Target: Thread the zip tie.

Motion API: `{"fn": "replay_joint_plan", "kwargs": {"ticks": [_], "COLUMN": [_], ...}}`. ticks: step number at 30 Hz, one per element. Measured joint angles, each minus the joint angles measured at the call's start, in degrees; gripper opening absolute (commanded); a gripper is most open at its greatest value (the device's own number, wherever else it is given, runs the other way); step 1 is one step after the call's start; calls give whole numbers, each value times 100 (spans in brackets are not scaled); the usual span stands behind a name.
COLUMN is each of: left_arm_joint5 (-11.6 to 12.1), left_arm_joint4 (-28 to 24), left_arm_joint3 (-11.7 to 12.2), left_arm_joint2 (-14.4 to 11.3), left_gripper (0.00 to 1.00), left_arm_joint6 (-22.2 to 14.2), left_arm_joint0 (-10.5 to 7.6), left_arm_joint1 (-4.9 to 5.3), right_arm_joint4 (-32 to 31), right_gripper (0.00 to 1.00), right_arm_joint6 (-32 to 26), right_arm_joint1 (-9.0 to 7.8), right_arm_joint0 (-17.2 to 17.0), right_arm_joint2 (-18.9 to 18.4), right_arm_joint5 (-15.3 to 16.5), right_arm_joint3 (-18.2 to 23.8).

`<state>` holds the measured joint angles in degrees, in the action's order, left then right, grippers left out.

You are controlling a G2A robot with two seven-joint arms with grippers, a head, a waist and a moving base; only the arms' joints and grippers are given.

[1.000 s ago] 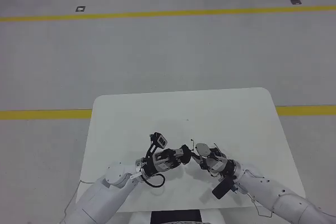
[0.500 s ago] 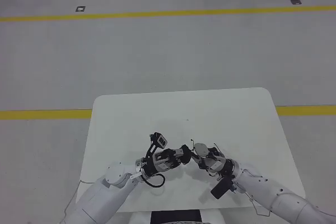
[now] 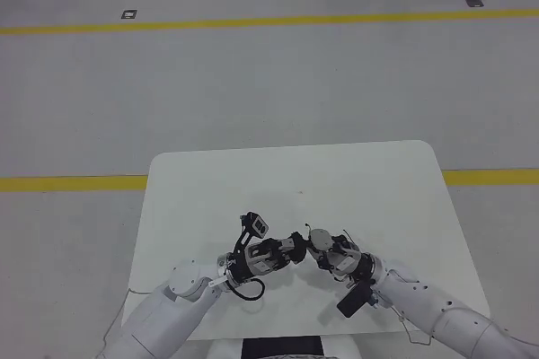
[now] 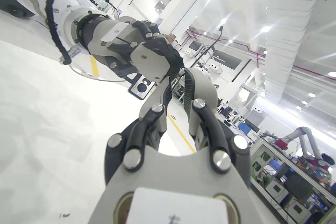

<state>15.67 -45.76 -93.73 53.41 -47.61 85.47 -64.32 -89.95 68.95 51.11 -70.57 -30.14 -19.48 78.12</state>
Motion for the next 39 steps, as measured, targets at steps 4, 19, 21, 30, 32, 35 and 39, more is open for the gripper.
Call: {"fn": "replay_joint_plan", "kwargs": {"ticks": [4, 19, 21, 30, 32, 35, 39], "left_arm_joint5": [0, 0, 0, 0, 0, 0, 0], "left_arm_joint4": [0, 0, 0, 0, 0, 0, 0], "left_arm_joint3": [0, 0, 0, 0, 0, 0, 0], "left_arm_joint2": [0, 0, 0, 0, 0, 0, 0], "left_gripper": [0, 0, 0, 0, 0, 0, 0], "left_arm_joint6": [0, 0, 0, 0, 0, 0, 0], "left_arm_joint0": [0, 0, 0, 0, 0, 0, 0], "left_arm_joint1": [0, 0, 0, 0, 0, 0, 0], "right_arm_joint4": [0, 0, 0, 0, 0, 0, 0], "right_gripper": [0, 0, 0, 0, 0, 0, 0], "right_arm_joint6": [-14, -75, -103, -352, -447, -608, -800], "right_arm_joint1": [1, -114, -145, -311, -345, -391, -439], "right_arm_joint0": [9, 80, 97, 220, 286, 438, 625], "right_arm_joint2": [10, 189, 246, 530, 660, 918, 1208], "right_arm_joint5": [0, 0, 0, 0, 0, 20, 46], "right_arm_joint3": [-9, -198, -241, -334, -342, -316, -264]}}
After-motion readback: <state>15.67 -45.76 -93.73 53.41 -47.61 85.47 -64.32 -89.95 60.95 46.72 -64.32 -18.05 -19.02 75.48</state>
